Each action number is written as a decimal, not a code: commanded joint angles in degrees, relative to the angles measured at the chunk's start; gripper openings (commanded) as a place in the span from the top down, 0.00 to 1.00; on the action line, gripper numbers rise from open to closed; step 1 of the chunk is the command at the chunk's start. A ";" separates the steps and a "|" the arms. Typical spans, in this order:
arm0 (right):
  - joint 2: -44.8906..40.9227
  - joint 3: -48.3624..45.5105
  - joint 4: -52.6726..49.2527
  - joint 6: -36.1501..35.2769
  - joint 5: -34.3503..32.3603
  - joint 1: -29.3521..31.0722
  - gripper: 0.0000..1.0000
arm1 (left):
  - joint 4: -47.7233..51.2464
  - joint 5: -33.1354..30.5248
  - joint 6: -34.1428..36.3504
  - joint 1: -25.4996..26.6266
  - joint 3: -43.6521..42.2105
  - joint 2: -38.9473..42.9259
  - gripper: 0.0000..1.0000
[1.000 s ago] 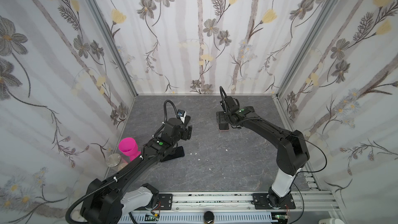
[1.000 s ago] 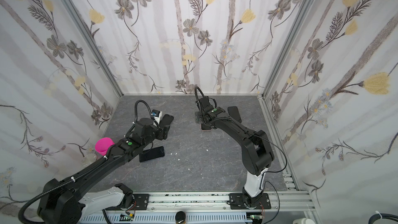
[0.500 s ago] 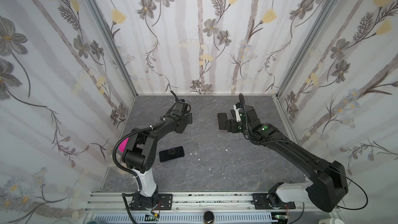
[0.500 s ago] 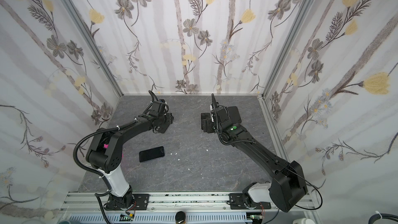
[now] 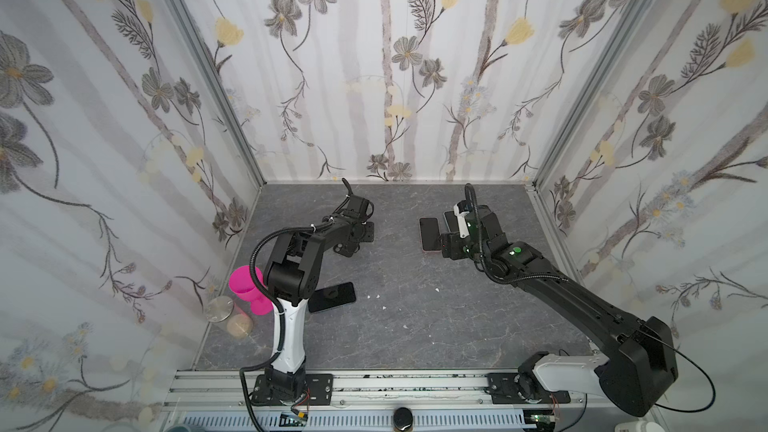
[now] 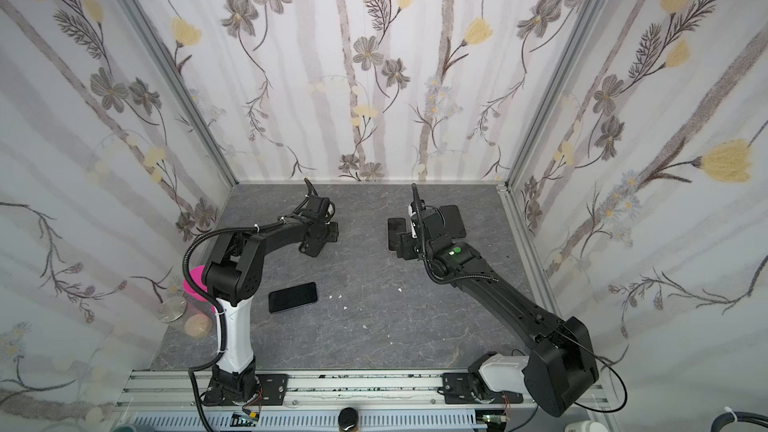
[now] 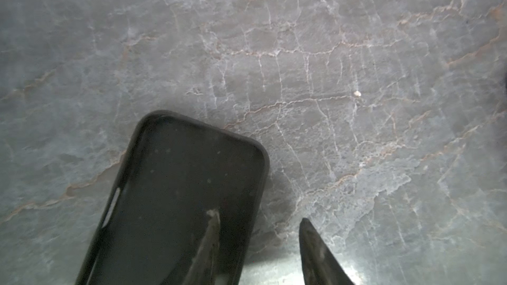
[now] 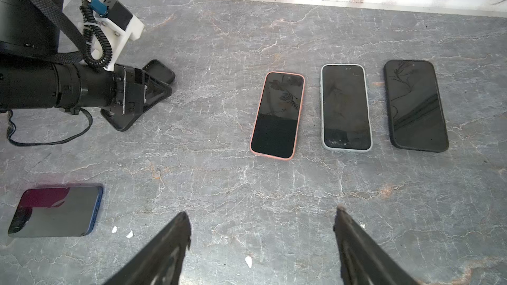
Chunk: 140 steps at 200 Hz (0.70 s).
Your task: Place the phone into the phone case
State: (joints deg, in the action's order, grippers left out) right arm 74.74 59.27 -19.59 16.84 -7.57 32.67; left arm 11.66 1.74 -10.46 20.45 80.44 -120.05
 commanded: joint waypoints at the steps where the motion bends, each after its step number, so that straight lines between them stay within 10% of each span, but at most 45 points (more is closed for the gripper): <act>1: 0.61 0.82 0.12 -0.67 0.47 -0.02 0.19 | -0.63 2.45 2.50 -0.07 -0.62 -0.11 0.58; 140: -1.50 0.67 -0.36 -2.24 -1.21 -0.21 0.21 | -5.05 18.30 10.50 13.45 -19.33 12.05 0.71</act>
State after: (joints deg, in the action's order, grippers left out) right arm 74.15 60.07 -19.79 15.70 -7.84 32.56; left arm 5.43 14.48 -1.65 31.38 63.37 -109.75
